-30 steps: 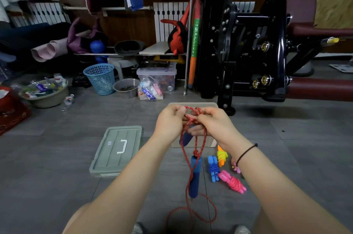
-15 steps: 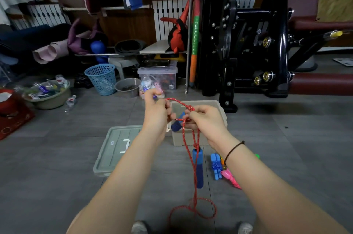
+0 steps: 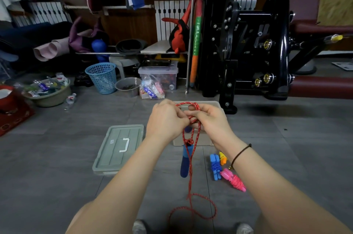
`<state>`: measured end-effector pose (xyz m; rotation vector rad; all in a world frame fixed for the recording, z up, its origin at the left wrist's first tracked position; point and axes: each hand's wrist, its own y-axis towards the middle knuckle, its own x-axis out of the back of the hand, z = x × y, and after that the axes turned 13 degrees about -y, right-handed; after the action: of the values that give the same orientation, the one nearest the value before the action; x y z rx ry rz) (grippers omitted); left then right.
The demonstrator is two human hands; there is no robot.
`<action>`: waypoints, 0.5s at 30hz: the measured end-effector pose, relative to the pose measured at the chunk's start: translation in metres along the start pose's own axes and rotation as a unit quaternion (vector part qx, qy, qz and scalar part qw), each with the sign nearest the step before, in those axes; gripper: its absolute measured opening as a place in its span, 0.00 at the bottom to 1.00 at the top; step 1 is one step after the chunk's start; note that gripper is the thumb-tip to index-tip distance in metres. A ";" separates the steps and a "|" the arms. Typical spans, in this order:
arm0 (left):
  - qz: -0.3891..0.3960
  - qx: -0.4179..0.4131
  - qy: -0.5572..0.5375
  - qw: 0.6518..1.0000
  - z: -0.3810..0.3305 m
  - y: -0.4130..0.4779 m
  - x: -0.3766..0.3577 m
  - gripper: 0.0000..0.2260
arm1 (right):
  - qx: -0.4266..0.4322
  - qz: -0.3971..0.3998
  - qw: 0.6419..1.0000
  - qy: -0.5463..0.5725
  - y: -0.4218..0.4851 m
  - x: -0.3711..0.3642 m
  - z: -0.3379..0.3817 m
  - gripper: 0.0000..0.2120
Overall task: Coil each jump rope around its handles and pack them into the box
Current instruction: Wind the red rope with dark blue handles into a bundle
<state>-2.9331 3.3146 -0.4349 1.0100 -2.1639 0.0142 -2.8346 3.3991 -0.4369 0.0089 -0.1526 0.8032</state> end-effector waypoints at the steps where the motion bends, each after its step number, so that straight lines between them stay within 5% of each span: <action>1: -0.006 0.014 0.001 1.000 -0.001 0.000 -0.001 0.04 | 0.002 -0.002 1.000 -0.002 0.000 0.000 -0.001 0.08; 7: -0.017 0.032 -0.261 0.965 -0.002 0.006 0.001 0.10 | -0.080 0.011 0.996 0.028 0.009 0.004 -0.020 0.08; 15: -0.076 0.091 -0.585 0.802 0.001 0.012 0.028 0.13 | -0.119 0.094 0.988 0.036 0.009 -0.009 -0.029 0.06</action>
<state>-2.9531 3.3042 -0.4147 1.5450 -3.1986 -0.6571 -2.8433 3.4002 -0.4677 -0.2635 -0.1820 0.9675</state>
